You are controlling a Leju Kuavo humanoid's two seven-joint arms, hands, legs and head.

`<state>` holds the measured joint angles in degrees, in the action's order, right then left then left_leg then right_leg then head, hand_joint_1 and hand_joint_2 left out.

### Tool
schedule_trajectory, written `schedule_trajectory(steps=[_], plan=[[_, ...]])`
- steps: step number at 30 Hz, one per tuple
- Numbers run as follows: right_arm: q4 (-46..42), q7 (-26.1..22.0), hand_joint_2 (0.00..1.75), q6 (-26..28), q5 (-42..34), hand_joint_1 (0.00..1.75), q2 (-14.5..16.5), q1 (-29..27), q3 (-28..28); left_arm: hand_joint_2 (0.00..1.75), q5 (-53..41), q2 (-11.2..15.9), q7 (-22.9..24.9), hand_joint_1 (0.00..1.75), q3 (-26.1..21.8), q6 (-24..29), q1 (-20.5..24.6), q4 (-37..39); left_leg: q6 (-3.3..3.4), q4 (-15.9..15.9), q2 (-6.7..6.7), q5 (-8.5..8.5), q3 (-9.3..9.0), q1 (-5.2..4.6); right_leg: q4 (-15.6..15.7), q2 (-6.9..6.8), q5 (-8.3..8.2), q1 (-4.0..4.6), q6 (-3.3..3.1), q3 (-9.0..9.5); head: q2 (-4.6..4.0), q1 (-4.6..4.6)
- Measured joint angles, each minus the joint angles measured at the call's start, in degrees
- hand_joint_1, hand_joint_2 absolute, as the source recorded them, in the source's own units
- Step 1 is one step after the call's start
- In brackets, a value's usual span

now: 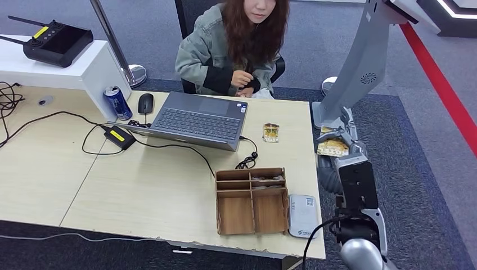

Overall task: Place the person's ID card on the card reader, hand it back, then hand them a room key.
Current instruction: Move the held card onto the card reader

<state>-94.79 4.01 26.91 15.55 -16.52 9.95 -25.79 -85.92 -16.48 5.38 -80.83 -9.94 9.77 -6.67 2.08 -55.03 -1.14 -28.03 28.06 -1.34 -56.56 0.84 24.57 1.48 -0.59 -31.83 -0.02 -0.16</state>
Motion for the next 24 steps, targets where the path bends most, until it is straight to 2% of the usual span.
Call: schedule_trajectory(steps=[9,17,24], plan=[[1.93,-4.9,1.75,0.38,-7.24,1.75,-0.76,-6.74,-0.06,0.0,0.39,-0.02,-0.39,0.0,-2.01,0.01,0.14,0.0,0.0,0.02,-0.07,-0.02,0.1,0.03,-0.01,0.0,0.03,0.02,0.03,0.01,0.0,0.01],[14.47,-7.11,1.75,5.53,-7.08,1.75,1.09,-6.94,-3.45,0.0,-0.64,-0.07,-0.33,0.0,-3.47,0.31,0.27,0.0,0.0,0.02,-0.04,-0.02,0.11,0.04,-0.01,0.0,0.04,0.03,0.02,0.01,0.0,0.0],[26.07,-8.19,1.75,6.36,-8.71,1.75,2.85,-5.6,-5.98,0.0,-0.87,-0.05,-0.31,0.0,-4.0,0.28,0.31,0.0,0.0,0.02,-0.04,-0.02,0.11,0.04,-0.01,-0.01,0.05,0.02,0.03,0.0,0.0,-0.01]])
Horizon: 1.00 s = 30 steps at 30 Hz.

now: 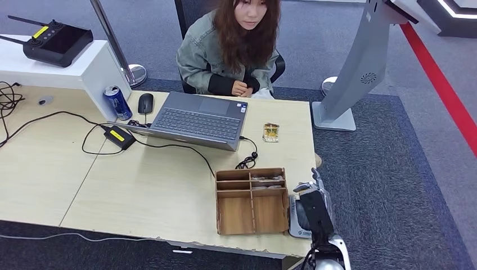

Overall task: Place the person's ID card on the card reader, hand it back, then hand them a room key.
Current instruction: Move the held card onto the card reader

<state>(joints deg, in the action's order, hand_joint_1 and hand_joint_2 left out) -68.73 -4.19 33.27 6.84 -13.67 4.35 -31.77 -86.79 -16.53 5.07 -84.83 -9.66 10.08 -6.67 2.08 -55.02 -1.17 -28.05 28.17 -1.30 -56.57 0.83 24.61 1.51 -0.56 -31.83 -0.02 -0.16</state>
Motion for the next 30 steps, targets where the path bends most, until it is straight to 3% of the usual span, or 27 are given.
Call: schedule_trajectory(steps=[10,30], plan=[[8.63,-0.25,1.75,1.41,-1.26,1.75,0.73,1.28,-1.02,0.0,-0.04,0.03,0.0,0.0,-1.13,0.07,0.01,0.0,0.0,0.0,0.01,0.0,0.0,-0.01,0.01,0.0,0.0,-0.01,0.0,0.0,0.0,0.01],[14.3,-2.1,1.75,3.07,-3.08,1.75,1.75,1.9,-1.22,0.0,-0.16,0.18,0.0,0.0,-2.53,0.55,0.0,0.0,0.01,0.0,0.02,0.0,-0.01,-0.01,0.0,0.0,0.0,-0.01,0.0,0.01,0.0,0.01]])
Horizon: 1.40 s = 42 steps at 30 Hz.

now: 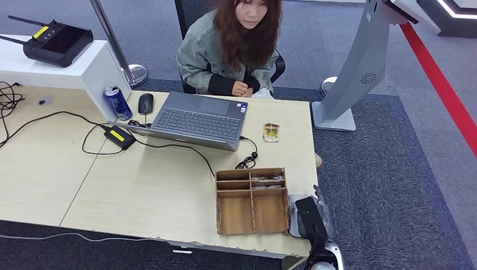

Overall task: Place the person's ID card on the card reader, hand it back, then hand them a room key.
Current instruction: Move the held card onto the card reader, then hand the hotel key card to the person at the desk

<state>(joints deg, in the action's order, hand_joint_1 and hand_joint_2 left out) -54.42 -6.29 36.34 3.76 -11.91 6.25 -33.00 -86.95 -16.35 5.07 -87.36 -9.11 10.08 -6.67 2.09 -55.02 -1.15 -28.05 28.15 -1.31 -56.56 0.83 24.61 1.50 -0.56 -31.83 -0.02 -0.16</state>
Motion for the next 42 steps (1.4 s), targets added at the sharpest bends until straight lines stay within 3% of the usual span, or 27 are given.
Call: schedule_trajectory(steps=[7,15,24,31,42], plan=[[-4.44,6.13,1.75,0.88,8.36,1.75,-2.12,0.69,1.26,0.0,-0.3,0.03,-0.02,0.0,-0.02,0.0,-0.01,0.0,0.0,-0.01,0.0,0.0,0.0,-0.03,0.0,0.0,-0.01,-0.03,0.01,0.0,0.0,0.0],[-19.16,15.42,1.75,-2.23,24.22,1.75,-5.31,2.7,6.79,0.0,-0.37,0.04,-0.02,0.0,-0.02,-0.25,-0.07,0.0,0.01,-0.02,0.01,0.01,-0.02,-0.03,0.0,0.0,-0.02,-0.04,0.02,0.01,0.0,0.01],[-33.07,19.98,1.75,-7.25,30.69,1.75,-6.49,8.21,9.75,0.0,-0.37,0.02,0.27,0.0,0.15,-0.7,-0.1,0.0,-0.01,-0.01,0.03,0.02,-0.04,-0.03,-0.01,0.01,-0.03,-0.03,0.0,0.02,0.0,0.0],[-36.38,20.11,1.75,-10.42,24.77,1.75,-4.97,15.82,8.41,0.0,-0.37,-0.03,0.59,0.0,1.34,-1.34,-0.09,0.0,-0.02,-0.01,0.02,0.03,-0.02,-0.02,-0.03,0.01,-0.04,-0.03,-0.01,0.04,0.0,-0.01],[-32.69,15.34,1.75,-11.32,13.67,1.75,2.31,23.4,2.01,0.0,-0.37,-0.35,1.53,0.0,3.55,-1.7,0.0,0.0,-0.02,0.0,-0.03,0.04,-0.03,0.01,-0.05,-0.02,-0.03,0.0,-0.01,0.01,0.0,-0.01]])
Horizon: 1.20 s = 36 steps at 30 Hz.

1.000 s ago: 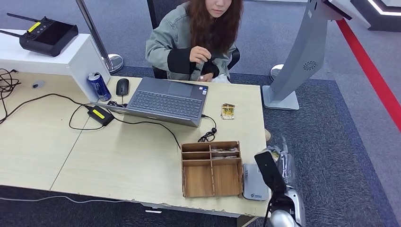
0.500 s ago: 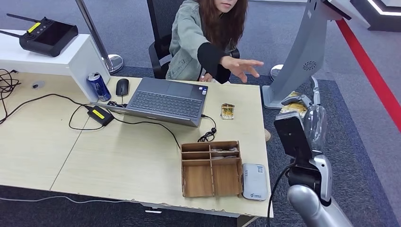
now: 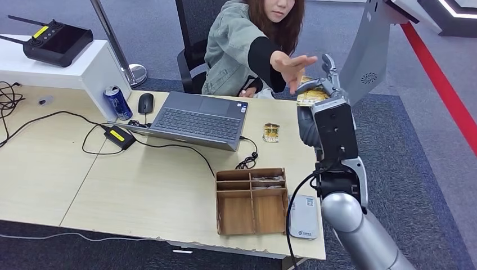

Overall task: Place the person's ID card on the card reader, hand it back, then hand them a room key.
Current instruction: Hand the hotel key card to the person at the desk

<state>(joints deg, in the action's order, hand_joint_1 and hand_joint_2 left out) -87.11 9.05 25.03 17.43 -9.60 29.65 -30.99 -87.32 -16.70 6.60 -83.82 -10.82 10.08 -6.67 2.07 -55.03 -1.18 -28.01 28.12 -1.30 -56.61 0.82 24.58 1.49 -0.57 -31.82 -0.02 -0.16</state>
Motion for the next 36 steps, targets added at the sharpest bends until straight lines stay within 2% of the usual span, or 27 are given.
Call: schedule_trajectory(steps=[10,17,18,21,22,36], plan=[[6.61,-3.81,1.75,-0.35,-2.95,1.75,6.01,1.14,-5.03,0.0,0.0,-0.06,-0.48,0.0,1.29,-0.64,-0.01,0.0,0.0,0.0,0.02,0.0,0.0,0.0,0.0,0.0,0.0,0.0,0.0,0.0,0.0,0.0],[10.55,-4.44,1.75,-0.15,-3.86,1.75,8.31,1.13,-7.11,0.0,0.0,-0.06,-0.6,0.0,1.37,-0.7,-0.04,0.0,-0.01,0.0,0.02,0.0,-0.01,0.0,0.0,0.0,0.0,0.0,0.0,0.0,0.0,0.01],[10.95,-4.44,1.75,-0.15,-3.91,1.5,8.49,1.13,-7.29,0.0,0.0,-0.06,-0.6,0.0,1.37,-0.7,-0.04,0.0,-0.01,0.0,0.02,0.0,-0.01,0.0,0.0,0.0,0.0,0.0,0.0,0.0,0.0,0.01],[11.96,-4.44,1.75,-0.14,-4.27,0.19,8.91,1.11,-7.68,0.0,0.0,-0.06,-0.59,0.0,1.37,-0.7,-0.05,0.0,0.0,0.0,0.02,0.0,-0.01,0.0,0.0,0.0,0.0,0.0,0.0,0.0,0.0,0.01],[12.21,-4.46,1.75,-0.13,-4.46,0.0,9.01,1.1,-7.79,0.0,0.0,-0.06,-0.59,0.0,1.37,-0.7,-0.06,0.0,0.0,0.0,0.02,0.0,-0.01,0.0,0.0,0.0,0.0,0.0,0.0,0.0,0.0,0.0],[13.19,-4.49,1.75,-0.22,-4.24,0.0,8.97,0.6,-8.59,0.0,0.03,-0.04,-0.87,0.0,1.36,-0.33,-0.09,0.0,0.0,0.0,0.03,0.0,-0.03,-0.01,0.02,0.0,0.0,0.0,0.0,-0.02,0.0,0.0]])
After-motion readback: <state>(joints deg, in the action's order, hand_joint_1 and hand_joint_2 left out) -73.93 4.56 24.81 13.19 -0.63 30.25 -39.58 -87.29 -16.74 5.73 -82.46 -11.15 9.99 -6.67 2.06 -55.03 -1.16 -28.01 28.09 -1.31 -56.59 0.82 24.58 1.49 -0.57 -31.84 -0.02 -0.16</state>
